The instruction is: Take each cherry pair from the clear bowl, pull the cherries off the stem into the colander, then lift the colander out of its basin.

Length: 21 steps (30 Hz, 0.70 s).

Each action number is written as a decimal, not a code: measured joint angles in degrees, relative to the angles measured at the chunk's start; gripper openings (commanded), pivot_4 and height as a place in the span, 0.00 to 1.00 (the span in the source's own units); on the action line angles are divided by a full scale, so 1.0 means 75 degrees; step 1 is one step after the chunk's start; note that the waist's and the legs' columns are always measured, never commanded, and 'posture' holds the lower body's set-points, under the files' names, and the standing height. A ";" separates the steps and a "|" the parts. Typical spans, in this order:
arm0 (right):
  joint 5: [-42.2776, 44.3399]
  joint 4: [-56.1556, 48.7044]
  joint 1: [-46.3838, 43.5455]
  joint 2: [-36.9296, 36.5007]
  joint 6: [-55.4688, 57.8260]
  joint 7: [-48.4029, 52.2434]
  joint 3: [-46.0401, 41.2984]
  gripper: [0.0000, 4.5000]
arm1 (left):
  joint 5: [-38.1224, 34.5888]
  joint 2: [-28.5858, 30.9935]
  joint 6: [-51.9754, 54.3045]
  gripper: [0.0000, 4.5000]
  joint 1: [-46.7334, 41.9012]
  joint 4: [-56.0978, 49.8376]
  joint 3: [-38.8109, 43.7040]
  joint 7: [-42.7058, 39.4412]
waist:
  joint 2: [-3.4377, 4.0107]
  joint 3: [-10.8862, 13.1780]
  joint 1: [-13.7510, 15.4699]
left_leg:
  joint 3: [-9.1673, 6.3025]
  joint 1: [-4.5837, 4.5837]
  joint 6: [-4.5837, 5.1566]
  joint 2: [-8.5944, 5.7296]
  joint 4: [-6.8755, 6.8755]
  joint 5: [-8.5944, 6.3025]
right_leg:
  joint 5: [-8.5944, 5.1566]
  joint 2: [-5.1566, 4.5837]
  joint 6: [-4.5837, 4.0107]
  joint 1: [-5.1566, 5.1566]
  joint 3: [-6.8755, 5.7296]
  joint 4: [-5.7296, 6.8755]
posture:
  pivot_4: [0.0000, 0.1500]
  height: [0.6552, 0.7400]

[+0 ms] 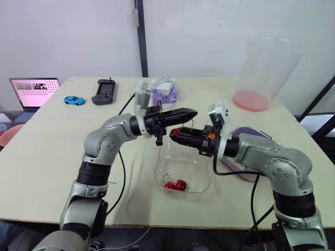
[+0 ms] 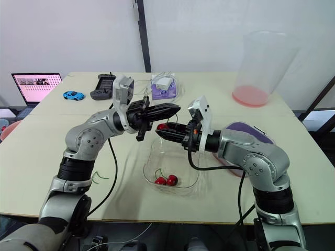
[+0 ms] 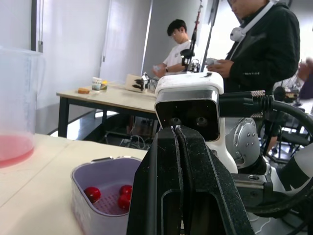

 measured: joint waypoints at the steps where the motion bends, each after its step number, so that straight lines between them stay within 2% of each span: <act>1: -0.0005 -0.0015 0.0023 -0.0085 0.0011 0.0048 0.0022 0.25 | 0.0021 0.0000 0.0000 0.00 0.0000 0.0029 -0.0002 0.0000 | 0.0000 0.0000 -0.0002 | 0.0000 0.0000 0.0000 0.0000 0.0000 0.0000 | 0.0000 0.0001 0.0000 0.0000 0.0000 0.0000 | 1.00 0.92; 17: -0.0007 -0.0064 0.0483 -0.1008 0.0431 0.0404 0.0312 0.25 | 0.0100 -0.0075 -0.0054 0.00 -0.0021 0.0070 -0.0047 0.0049 | 0.0000 0.0000 0.0003 | 0.0000 0.0000 0.0001 0.0000 0.0000 0.0000 | 0.0000 0.0000 0.0000 0.0000 -0.0001 -0.0001 | 1.00 0.92; 21: 0.0009 0.0128 0.0436 -0.1823 0.0413 0.0737 -0.0255 0.25 | 0.0100 -0.0034 -0.0056 0.00 -0.0021 0.0062 -0.0025 0.0075 | 0.0000 0.0000 0.0036 | 0.0002 -0.0002 0.0001 -0.0002 0.0001 -0.0001 | 0.0000 -0.0003 0.0000 0.0002 -0.0001 -0.0004 | 1.00 0.92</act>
